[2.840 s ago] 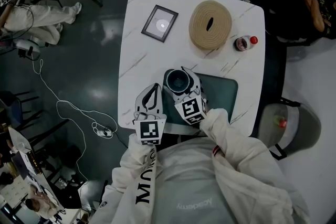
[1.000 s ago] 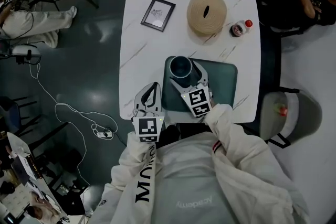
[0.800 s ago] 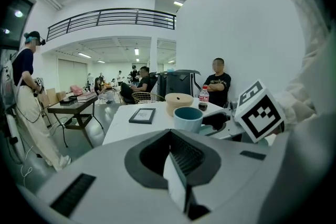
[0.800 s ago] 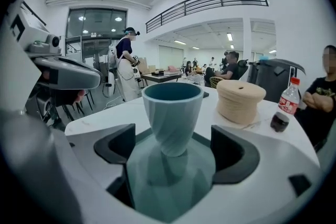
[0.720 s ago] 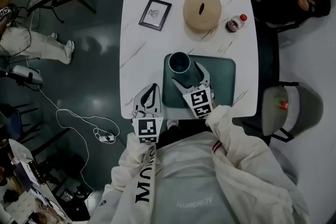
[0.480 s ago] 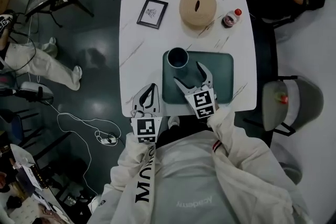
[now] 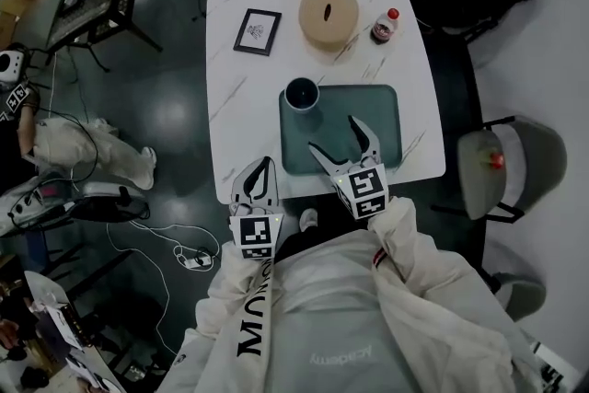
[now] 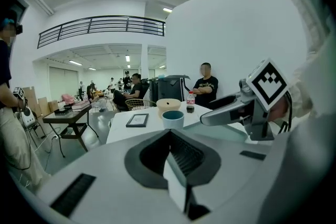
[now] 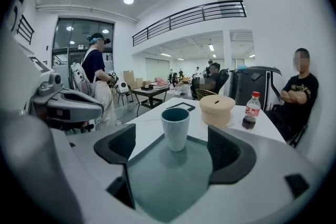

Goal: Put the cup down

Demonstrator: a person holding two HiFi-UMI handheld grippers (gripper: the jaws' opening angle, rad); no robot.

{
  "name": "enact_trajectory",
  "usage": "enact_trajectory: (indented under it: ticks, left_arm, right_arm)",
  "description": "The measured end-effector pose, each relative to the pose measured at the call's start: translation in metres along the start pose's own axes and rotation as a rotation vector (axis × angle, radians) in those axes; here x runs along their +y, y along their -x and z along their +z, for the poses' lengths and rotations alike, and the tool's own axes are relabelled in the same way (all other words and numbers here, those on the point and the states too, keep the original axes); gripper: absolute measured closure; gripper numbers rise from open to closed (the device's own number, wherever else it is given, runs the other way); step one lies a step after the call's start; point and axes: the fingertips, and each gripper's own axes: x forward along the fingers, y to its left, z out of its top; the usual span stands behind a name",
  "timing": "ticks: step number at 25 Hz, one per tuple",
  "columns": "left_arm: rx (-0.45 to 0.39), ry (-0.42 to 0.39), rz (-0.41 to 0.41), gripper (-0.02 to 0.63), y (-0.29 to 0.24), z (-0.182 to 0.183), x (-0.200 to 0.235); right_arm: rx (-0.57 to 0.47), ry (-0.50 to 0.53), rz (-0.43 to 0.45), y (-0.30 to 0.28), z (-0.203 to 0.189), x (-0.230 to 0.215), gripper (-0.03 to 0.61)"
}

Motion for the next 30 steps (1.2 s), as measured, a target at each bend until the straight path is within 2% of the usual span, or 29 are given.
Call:
enact_trajectory:
  ticks: [8, 11, 15, 20, 30]
  left_arm:
    - [-0.015, -0.019, -0.022, 0.603, 0.029, -0.003, -0.018]
    - [-0.025, -0.024, -0.03, 0.603, 0.042, -0.001, -0.025]
    - [-0.038, -0.032, -0.026, 0.603, 0.059, 0.0, -0.026]
    - [-0.053, -0.031, -0.039, 0.603, 0.074, 0.001, -0.034]
    - [-0.107, -0.025, -0.082, 0.603, 0.091, 0.017, -0.051]
  right_arm:
    - [-0.018, -0.06, -0.012, 0.043, -0.003, 0.012, 0.147]
    - [-0.02, -0.092, -0.014, 0.061, -0.004, 0.018, 0.199]
    - [-0.039, -0.086, -0.027, 0.08, 0.0, 0.027, 0.243]
    - [-0.061, -0.107, -0.073, 0.103, 0.006, 0.031, 0.296]
    - [-0.106, -0.113, -0.175, 0.139, 0.015, 0.037, 0.45]
